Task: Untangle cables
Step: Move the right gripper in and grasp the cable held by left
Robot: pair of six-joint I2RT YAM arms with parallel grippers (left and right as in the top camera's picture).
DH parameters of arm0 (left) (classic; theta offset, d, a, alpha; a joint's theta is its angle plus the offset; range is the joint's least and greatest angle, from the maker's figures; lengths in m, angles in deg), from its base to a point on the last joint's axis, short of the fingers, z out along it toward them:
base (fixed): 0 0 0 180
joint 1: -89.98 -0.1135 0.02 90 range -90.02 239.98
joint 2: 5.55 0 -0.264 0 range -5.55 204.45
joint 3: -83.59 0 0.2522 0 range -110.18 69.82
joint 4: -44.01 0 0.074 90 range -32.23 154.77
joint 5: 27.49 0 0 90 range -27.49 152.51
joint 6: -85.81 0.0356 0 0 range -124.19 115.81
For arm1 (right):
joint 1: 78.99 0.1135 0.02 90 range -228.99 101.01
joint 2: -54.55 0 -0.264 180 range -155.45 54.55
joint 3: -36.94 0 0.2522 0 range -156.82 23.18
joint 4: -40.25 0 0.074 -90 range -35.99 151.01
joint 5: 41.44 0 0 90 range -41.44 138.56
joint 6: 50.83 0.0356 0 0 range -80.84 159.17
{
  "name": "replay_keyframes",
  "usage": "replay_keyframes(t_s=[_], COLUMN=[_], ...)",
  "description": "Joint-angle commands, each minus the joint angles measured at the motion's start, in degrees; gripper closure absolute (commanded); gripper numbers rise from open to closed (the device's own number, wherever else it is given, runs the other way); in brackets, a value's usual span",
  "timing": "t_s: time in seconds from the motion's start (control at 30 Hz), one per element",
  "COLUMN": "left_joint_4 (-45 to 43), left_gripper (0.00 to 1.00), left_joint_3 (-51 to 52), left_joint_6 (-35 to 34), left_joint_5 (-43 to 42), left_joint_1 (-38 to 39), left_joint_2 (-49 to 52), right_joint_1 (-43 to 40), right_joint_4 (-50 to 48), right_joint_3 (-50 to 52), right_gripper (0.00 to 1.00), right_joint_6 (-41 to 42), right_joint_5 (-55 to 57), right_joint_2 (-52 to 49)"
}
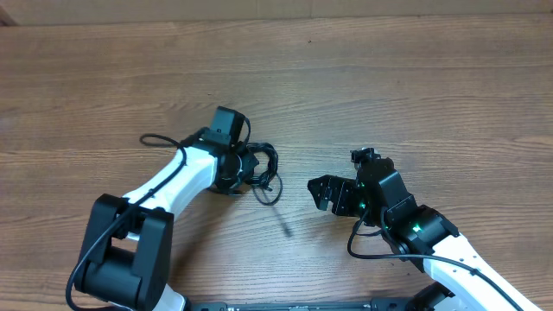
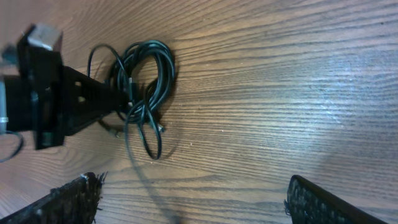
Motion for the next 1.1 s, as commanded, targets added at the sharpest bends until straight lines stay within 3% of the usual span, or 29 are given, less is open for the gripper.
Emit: replay_keyframes(t_s=[0.0,0.13,0.27,0.37,0.53,0.63,0.73,0.9,1.07], left_joint_4=[2.9,5.2,7.9,10.1,10.3,10.2,9.6,8.4,8.8], left_gripper=[0.96,0.96,0.96,0.96,0.96,0.96,0.96,0.96,0.96], left_joint_3=[-6.8,-7.8,-7.8,-7.8,-7.8,-7.8,-7.8,-7.8,-7.8], left_joint_6=[30.1,46.9,54.2,55.6,55.7,55.5,47.6,31.6,18.4], left_joint_5=[-7.0,-16.4,-19.9,-19.8,-19.1,-20.8,-20.7,-20.7,-21.0], left_joint_1=[-1.4,-1.2,-1.2,-1.2,-1.2,-1.2,-1.4,-1.4,-1.3], left_joint_2=[-8.1,-16.0,-18.5,-18.4,-18.4,-18.4,-18.4,-18.4,-18.4], right_joint_1=[-0.1,-0.1,-0.1,-0.1,-0.2,-0.2,-0.1,0.7,1.2], right_joint_4=[-1.4,-5.6,-12.3,-17.0,-20.5,-20.2,-17.2,-13.9,-16.8], right_joint_3=[-1.6,-1.6,-1.6,-1.6,-1.6,-1.6,-1.6,-1.5,-1.5], right_gripper=[0.10,0.14,0.30,0.38,0.42,0.53,0.51,0.49,0.50], right_joint_6=[-0.5,-2.6,-5.2,-4.9,-4.7,-4.0,3.0,4.4,6.4], right_joint_5=[-3.1,-13.4,-25.4,-29.2,-32.1,-30.0,-27.0,-25.4,-20.7], right_joint_2=[0.7,0.7,0.7,0.7,0.6,0.6,0.6,-1.0,-5.6])
